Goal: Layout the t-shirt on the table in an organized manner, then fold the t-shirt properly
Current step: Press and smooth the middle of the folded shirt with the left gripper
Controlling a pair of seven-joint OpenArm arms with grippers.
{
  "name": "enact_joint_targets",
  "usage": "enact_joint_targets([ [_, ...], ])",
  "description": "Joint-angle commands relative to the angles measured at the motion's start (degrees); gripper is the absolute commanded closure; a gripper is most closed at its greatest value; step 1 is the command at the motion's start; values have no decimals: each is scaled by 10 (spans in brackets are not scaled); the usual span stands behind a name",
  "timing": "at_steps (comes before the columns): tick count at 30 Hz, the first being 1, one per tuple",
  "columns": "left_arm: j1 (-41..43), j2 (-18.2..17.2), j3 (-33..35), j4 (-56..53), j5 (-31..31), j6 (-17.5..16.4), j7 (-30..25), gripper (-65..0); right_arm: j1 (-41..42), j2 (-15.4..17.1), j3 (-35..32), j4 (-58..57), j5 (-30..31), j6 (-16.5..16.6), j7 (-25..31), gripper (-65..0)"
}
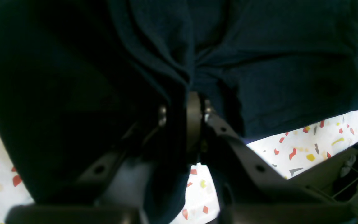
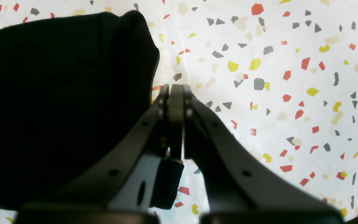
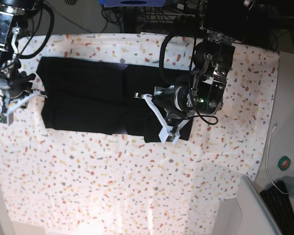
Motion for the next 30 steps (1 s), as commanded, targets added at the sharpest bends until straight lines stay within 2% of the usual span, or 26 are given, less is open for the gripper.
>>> enact_joint_targets([
  [1, -9, 2, 0, 10, -6, 1, -7, 0, 5, 5, 1, 12, 1, 1, 11, 0],
  [8, -9, 2, 0, 10, -6, 1, -7, 0, 5, 5, 1, 12, 1, 1, 11, 0],
  [9, -9, 2, 0, 10, -6, 1, -7, -81, 5, 5, 1, 12, 1, 1, 11, 0],
  [11, -9, 3, 0, 10, -6, 0, -7, -298, 5, 5, 1, 12, 1, 1, 11, 0],
  [13, -9, 11, 0, 10, -6, -1, -7, -477, 4, 5, 1, 12, 1, 1, 11, 0],
  [15, -10, 17, 2, 9, -6, -3, -7, -587, 4, 5, 1, 12, 1, 1, 11, 0],
  [17, -12, 25, 25, 9, -6, -3, -7, -637, 4, 5, 1, 12, 1, 1, 10, 0],
  [23, -38, 26, 150, 17, -12, -4, -7, -637, 6, 5, 2, 15, 1, 1, 10, 0],
  [25, -36, 23, 139, 34, -26, -3, -7, -634, 4, 5, 4, 28, 1, 1, 10, 0],
  [26, -31, 17, 119, 48, -34, -3, -6, -607, 2, 5, 5, 36, 1, 1, 10, 0],
  [28, -14, -9, 69, 74, -46, -1, -6, -494, -8, 5, 6, 45, 1, 1, 11, 0],
  [29, -4, -18, 41, 85, -48, 0, -6, -402, -11, 5, 6, 49, 1, 1, 12, 0],
  [30, 6, -30, 5, 91, -47, 0, -6, -268, -14, 5, 6, 53, 1, 1, 13, 0],
])
